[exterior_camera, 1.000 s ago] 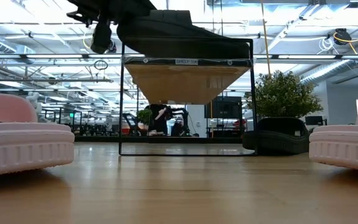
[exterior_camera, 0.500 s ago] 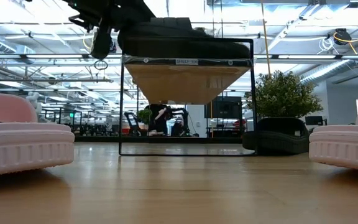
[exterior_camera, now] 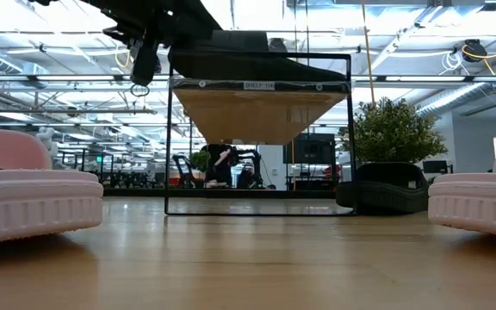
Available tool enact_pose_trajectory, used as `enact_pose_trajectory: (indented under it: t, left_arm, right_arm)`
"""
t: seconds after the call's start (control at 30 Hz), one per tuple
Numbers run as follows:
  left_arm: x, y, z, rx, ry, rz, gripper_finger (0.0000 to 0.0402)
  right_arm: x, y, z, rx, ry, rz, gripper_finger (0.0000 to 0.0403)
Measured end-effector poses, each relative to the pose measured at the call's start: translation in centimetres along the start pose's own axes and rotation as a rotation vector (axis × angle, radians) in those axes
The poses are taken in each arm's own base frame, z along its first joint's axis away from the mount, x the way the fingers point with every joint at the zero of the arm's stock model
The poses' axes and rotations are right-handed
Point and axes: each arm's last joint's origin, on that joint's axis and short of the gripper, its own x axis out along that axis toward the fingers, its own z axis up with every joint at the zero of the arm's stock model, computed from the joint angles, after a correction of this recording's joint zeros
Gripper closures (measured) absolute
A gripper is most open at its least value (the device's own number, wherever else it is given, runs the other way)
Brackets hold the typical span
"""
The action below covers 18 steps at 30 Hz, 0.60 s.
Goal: Pick and place slides into the shelf
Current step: Put the left black slide on the shelf
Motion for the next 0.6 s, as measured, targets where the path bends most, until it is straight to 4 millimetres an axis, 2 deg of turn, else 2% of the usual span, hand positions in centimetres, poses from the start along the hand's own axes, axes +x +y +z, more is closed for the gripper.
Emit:
enact_pose_trajectory:
  t: [0.27, 0.6]
  left_arm:
    - [-0.28, -0.07, -0.3, -0.006, 0.017, -0.008, 0.0376]
    - [-0.45, -0.07, -0.46, 0.0, 0.024, -0.009, 0.0373]
  right_arm:
    - [0.0, -0.01, 0.01, 0.001, 0.0, 0.0, 0.0401]
    - [0.0, -0.01, 0.01, 0.001, 0.0, 0.0, 0.0401]
